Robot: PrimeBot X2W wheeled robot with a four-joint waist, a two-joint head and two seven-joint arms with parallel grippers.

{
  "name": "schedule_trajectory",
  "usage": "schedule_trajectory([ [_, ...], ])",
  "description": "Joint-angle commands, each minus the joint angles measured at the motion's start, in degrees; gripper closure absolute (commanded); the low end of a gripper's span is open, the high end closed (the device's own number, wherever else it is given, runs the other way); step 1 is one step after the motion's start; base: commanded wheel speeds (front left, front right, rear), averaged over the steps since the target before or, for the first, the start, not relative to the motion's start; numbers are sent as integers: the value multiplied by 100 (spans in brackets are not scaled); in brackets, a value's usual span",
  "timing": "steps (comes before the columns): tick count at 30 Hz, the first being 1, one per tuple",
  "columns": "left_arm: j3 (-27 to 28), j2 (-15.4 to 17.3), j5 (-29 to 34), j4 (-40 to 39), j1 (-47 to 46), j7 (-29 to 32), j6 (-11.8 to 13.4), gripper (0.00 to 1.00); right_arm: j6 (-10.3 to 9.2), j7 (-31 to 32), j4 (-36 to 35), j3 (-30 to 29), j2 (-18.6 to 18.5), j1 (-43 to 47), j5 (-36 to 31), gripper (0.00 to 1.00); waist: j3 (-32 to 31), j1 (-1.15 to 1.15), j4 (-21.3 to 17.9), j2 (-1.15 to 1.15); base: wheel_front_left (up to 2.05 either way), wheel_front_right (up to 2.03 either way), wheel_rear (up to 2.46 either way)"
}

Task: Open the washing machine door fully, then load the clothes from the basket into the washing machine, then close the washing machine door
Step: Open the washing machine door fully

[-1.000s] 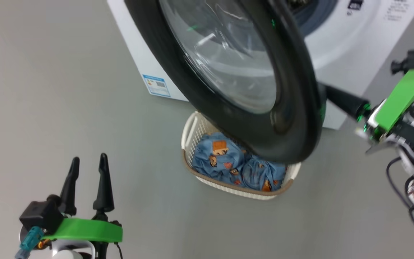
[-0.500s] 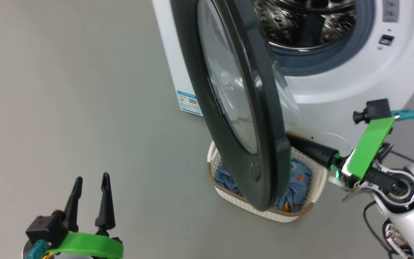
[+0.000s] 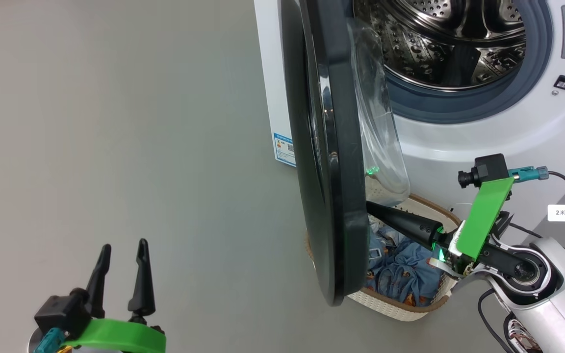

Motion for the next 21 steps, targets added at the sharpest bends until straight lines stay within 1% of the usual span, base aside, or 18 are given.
schedule_trajectory([
  [1, 158, 123, 27, -100, -36, -38, 14, 0, 34, 57, -169, 24, 66, 23, -31, 100, -26, 0, 23, 0, 0, 0, 0],
  [7, 162, 139, 18, -130, -18, -38, 46, 0, 34, 102, -122, -54, 132, 30, -101, 100, -42, 0, -57, 0, 0, 0, 0],
  [13, 129, 143, 21, -174, -35, -38, 65, 0, 34, 67, -150, -151, 167, -51, -187, 100, -70, 0, -251, 0, 0, 0, 0],
  [14, 121, 146, 22, -178, -30, -38, 66, 0, 34, 36, -168, -177, 164, -60, -214, 95, -86, 0, -291, 0, 0, 0, 0],
  [15, 121, 146, 22, -178, -30, -38, 66, 0, 34, 36, -168, -177, 164, -60, -214, 95, -86, 0, -291, 0, 0, 0, 0],
  [16, 111, 157, 23, -185, -16, -38, 70, 0, 34, -35, -195, -237, 162, -62, -250, 58, -125, 0, -379, 0, 0, 0, 0],
  [17, 111, 157, 23, -185, -16, -38, 70, 0, 34, -35, -195, -237, 162, -62, -250, 58, -125, 0, -379, 0, 0, 0, 0],
  [18, 106, 164, 22, -189, -8, -38, 70, 0, 34, -53, -212, -250, 152, -59, -275, 51, -147, 0, -429, 0, 0, 0, 0],
  [19, 101, 173, 20, -191, 0, -38, 70, 0, 34, -83, -245, -256, 135, -56, -325, 28, -169, 0, -483, 0, 0, 0, 0],
  [20, 99, 188, 15, -192, 7, -38, 69, 0, 34, -133, -291, -264, 123, -51, -381, 0, -190, 0, -541, 0, 0, 0, 0],
  [21, 97, 202, 9, -192, 13, -38, 67, 0, 34, -193, -340, -274, 116, -42, -434, 0, -212, 0, -603, 0, 0, 0, 0],
])
